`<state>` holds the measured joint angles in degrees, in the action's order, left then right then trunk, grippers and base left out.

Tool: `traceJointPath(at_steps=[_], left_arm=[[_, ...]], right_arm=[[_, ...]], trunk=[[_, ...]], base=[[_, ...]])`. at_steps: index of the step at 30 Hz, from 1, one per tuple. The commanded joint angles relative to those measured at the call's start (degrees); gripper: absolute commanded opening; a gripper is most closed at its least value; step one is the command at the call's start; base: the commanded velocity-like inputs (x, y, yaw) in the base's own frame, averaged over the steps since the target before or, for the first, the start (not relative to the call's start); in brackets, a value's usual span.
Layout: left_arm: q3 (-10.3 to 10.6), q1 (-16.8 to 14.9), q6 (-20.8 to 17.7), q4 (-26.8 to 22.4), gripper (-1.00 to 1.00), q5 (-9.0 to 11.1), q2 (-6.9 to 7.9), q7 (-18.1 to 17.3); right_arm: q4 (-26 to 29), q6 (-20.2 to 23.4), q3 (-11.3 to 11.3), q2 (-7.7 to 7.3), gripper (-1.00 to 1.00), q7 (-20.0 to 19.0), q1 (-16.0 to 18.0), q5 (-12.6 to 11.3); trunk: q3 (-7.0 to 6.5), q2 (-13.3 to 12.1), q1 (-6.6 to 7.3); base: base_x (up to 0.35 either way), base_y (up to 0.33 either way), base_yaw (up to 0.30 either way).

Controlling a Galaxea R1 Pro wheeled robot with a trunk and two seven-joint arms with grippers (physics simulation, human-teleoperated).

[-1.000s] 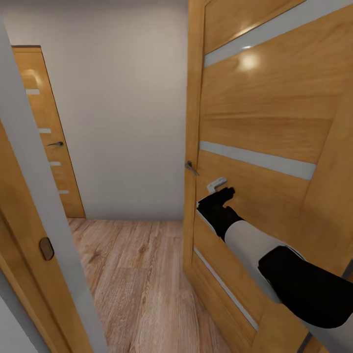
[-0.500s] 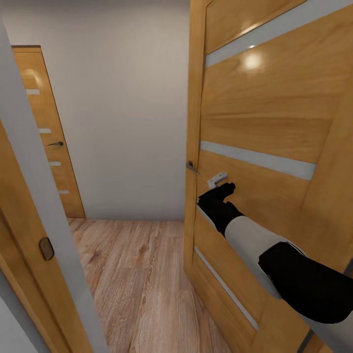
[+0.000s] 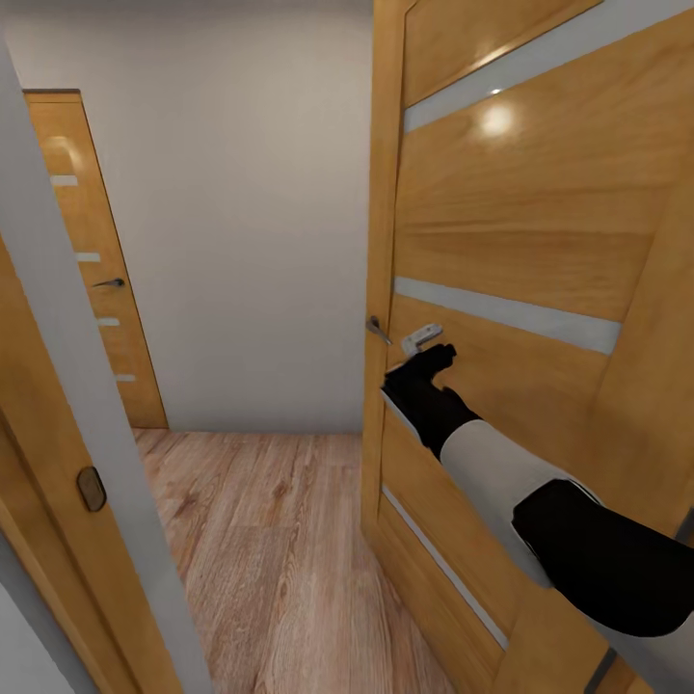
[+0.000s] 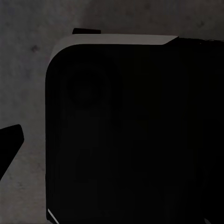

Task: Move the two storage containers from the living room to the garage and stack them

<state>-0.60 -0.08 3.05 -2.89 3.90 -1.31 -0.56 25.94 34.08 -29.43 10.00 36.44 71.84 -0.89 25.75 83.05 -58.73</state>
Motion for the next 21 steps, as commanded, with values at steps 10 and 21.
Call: traceJointPath(at_steps=[10,21], left_arm=[[-0.05,-0.01,0.12,-0.01,1.0,0.41,-0.01,-0.05],[-0.04,-0.01,0.14,-0.01,1.0,0.41,-0.01,-0.02]], right_arm=[[7.9,0.65,-0.27,0.0,1.0,-11.95,-4.65,-0.16],[8.45,0.66,-0.19,0.0,1.0,-15.8,-5.04,-1.1]], trunk=[[0.06,0.03,0.0],[0.06,0.03,0.0]], base=[[0.0,0.0,0.0],[0.0,0.0,0.0]])
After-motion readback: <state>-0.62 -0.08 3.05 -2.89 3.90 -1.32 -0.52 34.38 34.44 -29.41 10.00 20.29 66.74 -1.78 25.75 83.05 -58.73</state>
